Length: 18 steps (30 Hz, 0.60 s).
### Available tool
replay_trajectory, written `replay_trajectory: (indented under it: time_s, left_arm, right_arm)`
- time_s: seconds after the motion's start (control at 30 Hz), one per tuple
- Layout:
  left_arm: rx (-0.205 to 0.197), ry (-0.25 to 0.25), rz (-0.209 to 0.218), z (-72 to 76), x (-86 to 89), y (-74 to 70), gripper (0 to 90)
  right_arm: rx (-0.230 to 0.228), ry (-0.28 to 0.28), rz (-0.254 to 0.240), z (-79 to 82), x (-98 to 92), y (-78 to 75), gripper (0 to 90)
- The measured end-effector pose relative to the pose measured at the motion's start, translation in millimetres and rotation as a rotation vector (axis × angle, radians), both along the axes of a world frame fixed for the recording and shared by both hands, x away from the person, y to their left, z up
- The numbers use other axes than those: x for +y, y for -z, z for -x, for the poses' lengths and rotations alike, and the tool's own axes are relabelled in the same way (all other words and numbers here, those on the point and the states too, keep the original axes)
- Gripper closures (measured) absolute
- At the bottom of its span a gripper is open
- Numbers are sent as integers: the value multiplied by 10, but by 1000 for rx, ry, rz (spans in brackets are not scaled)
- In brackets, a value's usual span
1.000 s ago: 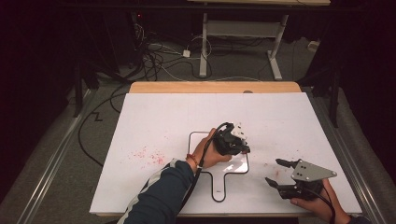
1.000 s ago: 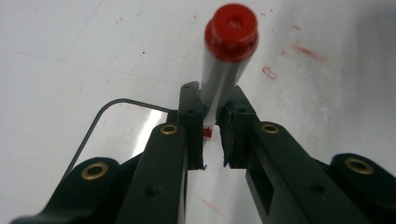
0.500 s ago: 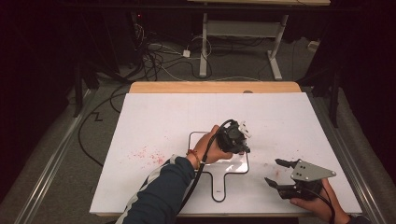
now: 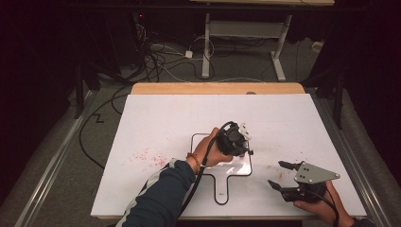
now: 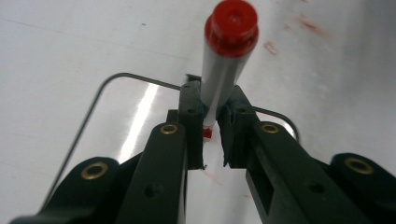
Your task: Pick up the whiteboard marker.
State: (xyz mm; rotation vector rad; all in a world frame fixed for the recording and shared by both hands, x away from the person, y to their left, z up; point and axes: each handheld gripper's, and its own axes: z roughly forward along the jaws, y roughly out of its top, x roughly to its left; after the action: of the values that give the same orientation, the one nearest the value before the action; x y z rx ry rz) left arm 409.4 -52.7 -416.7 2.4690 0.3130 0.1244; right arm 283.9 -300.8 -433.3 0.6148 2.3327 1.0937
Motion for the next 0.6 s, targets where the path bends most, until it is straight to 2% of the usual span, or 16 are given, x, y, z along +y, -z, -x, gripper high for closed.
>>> replay_trajectory:
  time_s: [0.07,0.17,0.23,0.33,0.4,0.47,0.53,0.57,0.6]
  left_arm:
    - [16,21,0,63,5,-2,786]
    - [16,37,-14,144,23,-11,786]
    - [7,30,-17,174,56,-10,786]
    - [-9,-7,-21,142,162,-6,786]
    - [3,-42,-6,79,245,5,786]
    - [-22,-81,-11,23,300,11,786]
    - [-7,-92,14,-11,335,28,786]
    - [-10,-83,19,0,337,34,786]
    - [7,-63,29,21,332,36,786]
  right_arm:
    - [3,5,-2,0,3,-1,291]
    - [4,5,-1,9,14,-4,291]
    - [3,4,-1,6,19,-4,291]
    - [0,2,2,3,20,-1,290]
    - [3,4,1,1,19,2,290]
    - [0,2,3,-3,20,3,290]
    - [0,-2,3,-4,25,3,291]
    - [-1,-2,4,-3,27,2,291]
    - [0,-4,2,-1,25,-1,291]
